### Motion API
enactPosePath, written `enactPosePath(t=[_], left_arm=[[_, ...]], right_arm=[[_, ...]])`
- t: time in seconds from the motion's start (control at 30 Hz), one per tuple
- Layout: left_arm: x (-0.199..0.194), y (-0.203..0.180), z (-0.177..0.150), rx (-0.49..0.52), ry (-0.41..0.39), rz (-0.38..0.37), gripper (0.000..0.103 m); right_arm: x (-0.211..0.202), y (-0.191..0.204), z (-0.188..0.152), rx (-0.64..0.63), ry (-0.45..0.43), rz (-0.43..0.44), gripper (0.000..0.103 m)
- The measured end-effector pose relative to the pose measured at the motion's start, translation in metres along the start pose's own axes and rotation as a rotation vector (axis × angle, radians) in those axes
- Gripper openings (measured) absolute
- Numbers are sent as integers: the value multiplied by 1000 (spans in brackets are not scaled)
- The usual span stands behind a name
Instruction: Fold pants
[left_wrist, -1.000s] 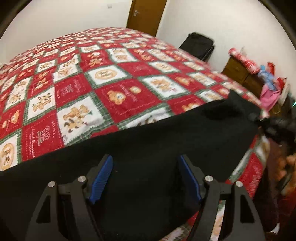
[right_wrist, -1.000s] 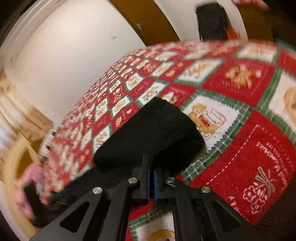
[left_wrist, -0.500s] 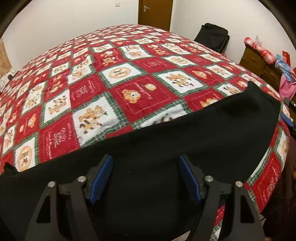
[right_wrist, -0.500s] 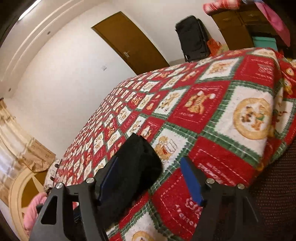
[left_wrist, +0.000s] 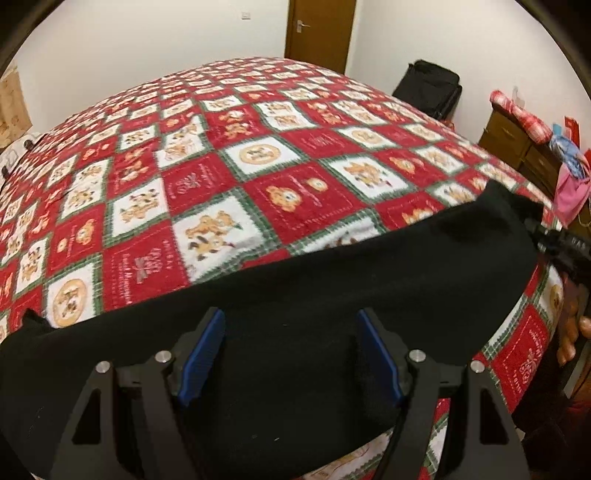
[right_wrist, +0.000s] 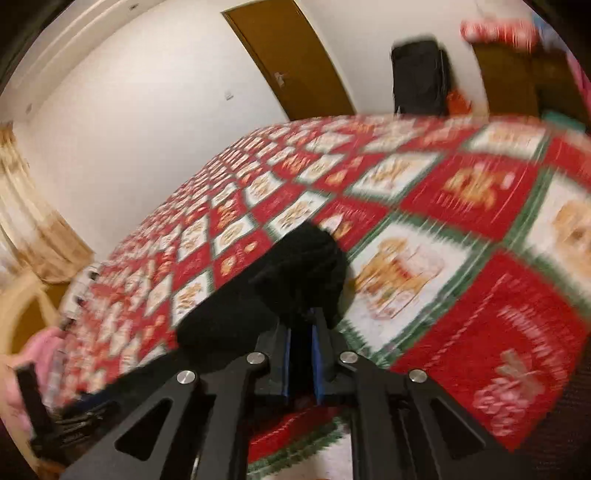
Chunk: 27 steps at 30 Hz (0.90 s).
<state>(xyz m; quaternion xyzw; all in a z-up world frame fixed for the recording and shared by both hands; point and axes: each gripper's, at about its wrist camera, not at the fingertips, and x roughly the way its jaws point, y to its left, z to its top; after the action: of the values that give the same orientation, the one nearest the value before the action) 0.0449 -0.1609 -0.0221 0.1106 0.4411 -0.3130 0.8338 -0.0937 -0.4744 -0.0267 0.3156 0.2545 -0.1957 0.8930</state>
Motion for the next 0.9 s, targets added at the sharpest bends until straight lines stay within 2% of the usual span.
enactPosePath(t=[0.1, 0.17, 0.3, 0.43, 0.57, 0.67, 0.77, 0.9], left_arm=[[-12, 16, -2, -36, -32, -1, 76], [-19, 28, -4, -72, -45, 11, 76], [-26, 52, -10, -139, -62, 29, 78], [-37, 73, -17, -191, -84, 53, 78], [-53, 98, -31, -240, -108, 100, 78], [-59, 114, -45, -274, -107, 136, 78], [-60, 125, -60, -297, -95, 160, 78], [-56, 138, -74, -330, -68, 157, 78]], right_arm=[[-7, -4, 4, 62, -17, 76, 9], [-13, 7, 4, 43, -27, 98, 9], [-28, 51, -1, -64, -24, 193, 9], [-36, 114, -22, -214, 12, 326, 9], [-23, 194, -69, -464, 98, 430, 9], [0, 237, -113, -625, 183, 450, 10], [20, 256, -155, -700, 228, 448, 10], [43, 256, -188, -690, 283, 435, 12]])
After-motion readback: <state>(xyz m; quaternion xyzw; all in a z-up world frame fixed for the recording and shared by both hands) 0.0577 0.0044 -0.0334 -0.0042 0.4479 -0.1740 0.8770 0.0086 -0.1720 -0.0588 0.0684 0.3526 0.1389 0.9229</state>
